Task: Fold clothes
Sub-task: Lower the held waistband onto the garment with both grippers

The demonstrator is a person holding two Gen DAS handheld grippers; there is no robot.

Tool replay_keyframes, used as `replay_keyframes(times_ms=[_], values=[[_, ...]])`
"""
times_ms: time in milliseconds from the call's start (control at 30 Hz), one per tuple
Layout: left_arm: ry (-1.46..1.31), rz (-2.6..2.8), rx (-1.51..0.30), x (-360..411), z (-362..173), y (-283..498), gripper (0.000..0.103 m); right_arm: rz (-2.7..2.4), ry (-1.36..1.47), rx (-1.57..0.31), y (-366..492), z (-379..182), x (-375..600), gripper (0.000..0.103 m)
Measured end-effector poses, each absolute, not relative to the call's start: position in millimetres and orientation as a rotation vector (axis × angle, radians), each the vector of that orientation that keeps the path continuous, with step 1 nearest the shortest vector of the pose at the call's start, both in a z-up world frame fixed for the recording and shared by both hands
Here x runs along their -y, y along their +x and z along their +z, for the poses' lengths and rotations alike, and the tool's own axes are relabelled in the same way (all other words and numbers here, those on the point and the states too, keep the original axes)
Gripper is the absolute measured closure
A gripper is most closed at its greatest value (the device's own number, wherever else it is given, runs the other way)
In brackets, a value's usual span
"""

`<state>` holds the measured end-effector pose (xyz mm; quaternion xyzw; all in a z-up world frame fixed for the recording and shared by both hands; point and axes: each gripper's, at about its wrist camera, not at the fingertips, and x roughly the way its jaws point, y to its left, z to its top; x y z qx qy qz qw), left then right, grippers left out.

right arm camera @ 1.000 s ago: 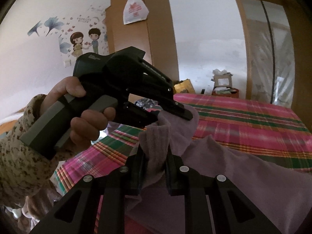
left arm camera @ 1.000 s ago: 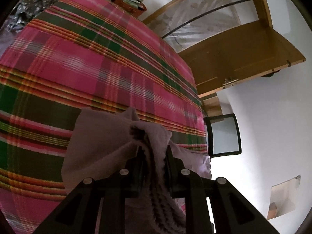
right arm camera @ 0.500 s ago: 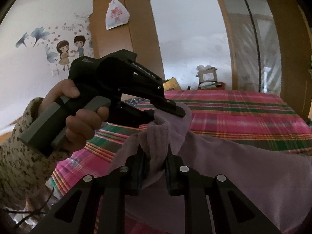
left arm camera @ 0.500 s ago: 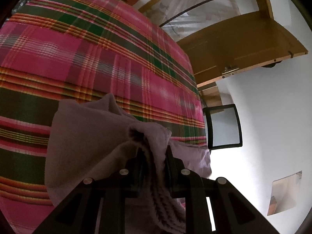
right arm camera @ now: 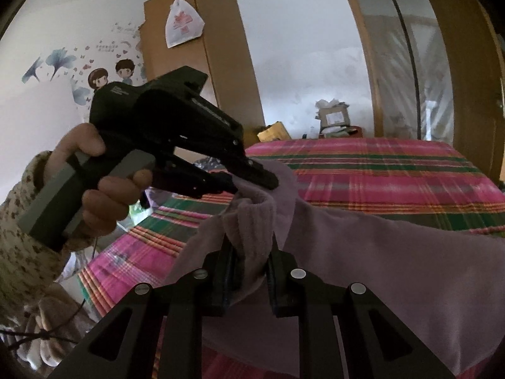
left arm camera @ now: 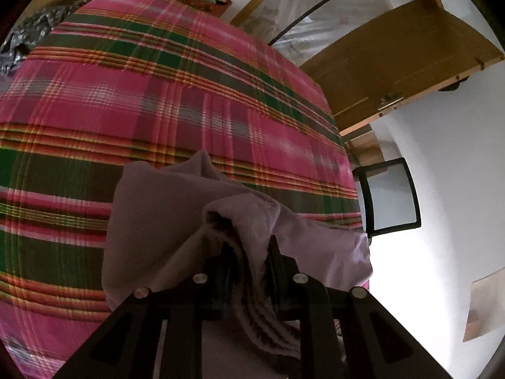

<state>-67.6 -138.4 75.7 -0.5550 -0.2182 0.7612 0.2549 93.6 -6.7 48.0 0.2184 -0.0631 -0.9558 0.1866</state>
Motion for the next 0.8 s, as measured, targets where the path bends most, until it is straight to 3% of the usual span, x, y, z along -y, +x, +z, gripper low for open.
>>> replay_keyframes(times_ms=[400, 800], values=[[-1.521, 2.065, 0.601, 132, 68, -66, 0.084, -2.721, 0.655, 0.149, 97, 39, 8, 0.085], [-1.459, 2.081, 0.584, 157, 78, -46, 0.074, -2.734, 0.68, 0.158, 94, 34, 4, 0.085]])
